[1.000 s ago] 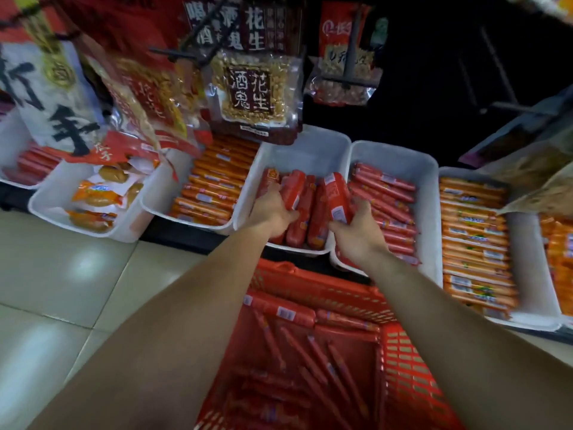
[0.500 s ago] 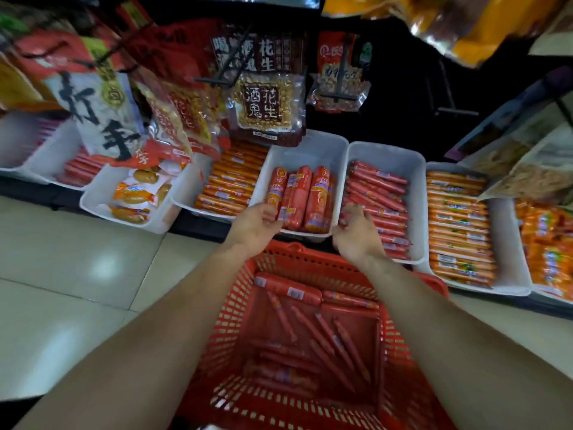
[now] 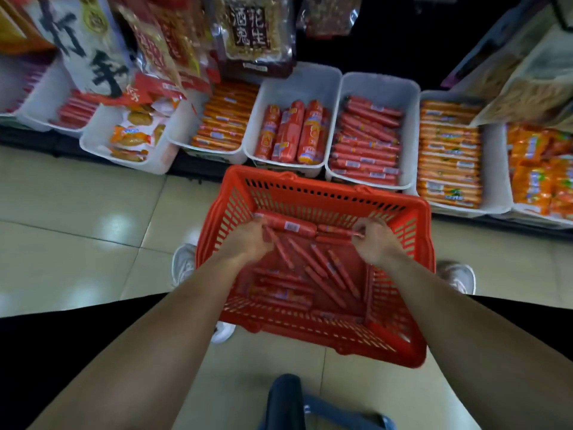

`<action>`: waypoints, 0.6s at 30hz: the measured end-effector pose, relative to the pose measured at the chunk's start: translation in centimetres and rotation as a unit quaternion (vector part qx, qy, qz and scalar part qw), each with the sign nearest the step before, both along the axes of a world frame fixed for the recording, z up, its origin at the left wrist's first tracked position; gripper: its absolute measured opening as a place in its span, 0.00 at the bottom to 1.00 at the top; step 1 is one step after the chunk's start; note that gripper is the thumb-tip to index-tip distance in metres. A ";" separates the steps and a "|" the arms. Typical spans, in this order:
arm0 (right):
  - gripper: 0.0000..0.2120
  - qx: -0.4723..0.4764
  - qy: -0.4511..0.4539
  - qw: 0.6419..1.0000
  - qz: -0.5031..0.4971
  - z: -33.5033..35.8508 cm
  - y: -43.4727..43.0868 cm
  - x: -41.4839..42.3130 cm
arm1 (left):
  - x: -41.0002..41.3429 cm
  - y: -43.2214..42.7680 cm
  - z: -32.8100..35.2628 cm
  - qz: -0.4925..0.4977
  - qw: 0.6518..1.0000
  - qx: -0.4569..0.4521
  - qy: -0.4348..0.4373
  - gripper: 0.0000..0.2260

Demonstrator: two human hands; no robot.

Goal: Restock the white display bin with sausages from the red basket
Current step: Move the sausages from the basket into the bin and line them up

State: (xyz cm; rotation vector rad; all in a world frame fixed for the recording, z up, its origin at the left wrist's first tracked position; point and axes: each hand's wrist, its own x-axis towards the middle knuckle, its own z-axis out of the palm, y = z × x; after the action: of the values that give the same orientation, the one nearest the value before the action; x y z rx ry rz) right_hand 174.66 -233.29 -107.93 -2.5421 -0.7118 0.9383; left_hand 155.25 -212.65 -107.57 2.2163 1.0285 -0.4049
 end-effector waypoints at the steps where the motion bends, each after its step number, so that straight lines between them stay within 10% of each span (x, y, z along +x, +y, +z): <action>1: 0.15 -0.016 0.012 1.000 0.003 -1.0 -0.2 -0.1 | 0.1 0.1 -1.0 -0.012 1.000 0.007 0.016 0.25; 12: 0.26 -0.115 0.176 0.944 0.256 -10.7 1.8 -7.9 | 3.9 2.8 -10.4 -0.192 0.972 0.123 0.056 0.38; 18: 0.31 -0.133 0.116 0.923 0.342 -13.3 3.1 -10.3 | 4.1 4.1 -12.9 -0.197 0.969 0.124 0.082 0.37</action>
State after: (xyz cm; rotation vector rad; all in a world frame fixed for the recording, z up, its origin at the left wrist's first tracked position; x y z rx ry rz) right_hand 164.34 -230.22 -121.28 -2.3454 -1.5320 1.6171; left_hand 159.36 -208.52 -120.52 2.6589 0.7462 -0.6764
